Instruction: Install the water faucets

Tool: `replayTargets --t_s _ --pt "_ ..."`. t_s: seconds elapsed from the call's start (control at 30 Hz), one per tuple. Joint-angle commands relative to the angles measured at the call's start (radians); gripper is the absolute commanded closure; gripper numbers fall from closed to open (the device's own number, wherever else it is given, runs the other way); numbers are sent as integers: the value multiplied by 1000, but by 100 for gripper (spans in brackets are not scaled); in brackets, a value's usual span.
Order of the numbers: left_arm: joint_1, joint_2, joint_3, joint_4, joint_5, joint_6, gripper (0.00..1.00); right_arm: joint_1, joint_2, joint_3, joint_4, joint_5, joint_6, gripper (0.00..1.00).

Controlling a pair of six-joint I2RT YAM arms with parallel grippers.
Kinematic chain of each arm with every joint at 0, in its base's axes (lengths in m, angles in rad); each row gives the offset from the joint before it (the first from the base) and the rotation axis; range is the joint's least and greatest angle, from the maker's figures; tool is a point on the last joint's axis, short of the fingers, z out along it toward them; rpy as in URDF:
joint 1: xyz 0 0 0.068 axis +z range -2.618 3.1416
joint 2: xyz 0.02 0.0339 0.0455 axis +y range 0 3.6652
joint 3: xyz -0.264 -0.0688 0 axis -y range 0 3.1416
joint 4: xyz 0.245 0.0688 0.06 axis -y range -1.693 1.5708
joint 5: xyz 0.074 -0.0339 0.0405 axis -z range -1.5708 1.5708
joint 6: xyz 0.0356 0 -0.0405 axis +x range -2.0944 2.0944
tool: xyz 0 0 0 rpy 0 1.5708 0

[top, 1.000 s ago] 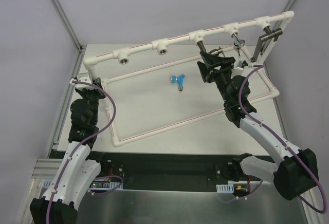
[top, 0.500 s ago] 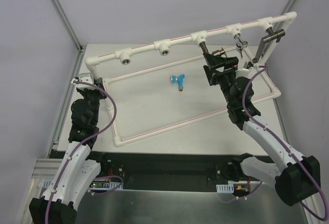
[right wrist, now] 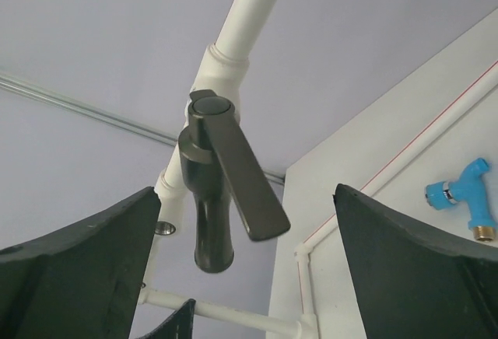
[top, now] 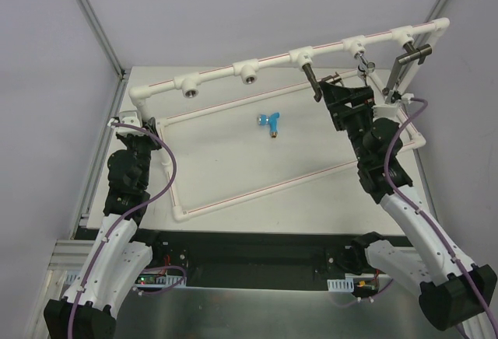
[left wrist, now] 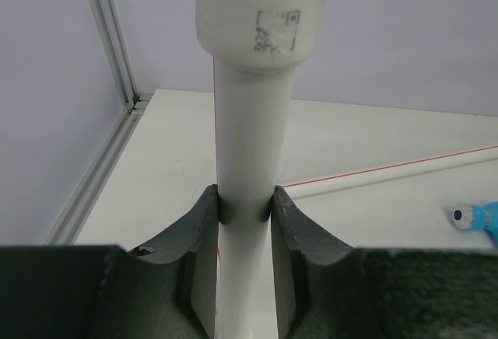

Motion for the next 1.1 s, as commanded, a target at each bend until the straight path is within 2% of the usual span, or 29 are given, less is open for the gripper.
replayTargets --t_s 0.0,0.13,0.23,0.33,0.37,0.47,0.5,0.53,0.6,0.77,1.0,1.07 --pt "-21 -8 22 34 86 -53 100 -6 -99 64 -156 3 -120 4" --pt "-23 -8 22 36 89 -55 100 -8 -160 135 -348 4 -250 4" --pt "-23 -2 22 36 92 -58 100 -6 -168 219 -504 -68 -353 4" --pt "-24 -1 22 38 92 -61 100 -9 -159 345 -656 -151 -558 4" --pt "-24 0 22 38 92 -61 100 -8 -154 380 -732 -166 -687 4" --pt "-27 -1 22 38 92 -61 100 -8 -118 536 -869 -221 -911 4" --pt "-27 0 22 39 92 -63 100 -8 -102 576 -892 -244 -1061 4" --pt "-29 -3 22 39 92 -63 100 -6 -73 633 -928 -261 -1130 4" --pt "-32 -5 22 39 94 -63 100 -6 -47 676 -952 -290 -1357 4" --pt "-34 -12 22 39 86 -53 100 18 -6 667 -897 -295 -1715 4" --pt "-34 -11 22 36 77 -37 100 191 48 577 -821 -15 -2160 2" --pt "-34 -8 22 38 77 -37 100 215 57 548 -764 9 -2273 5"
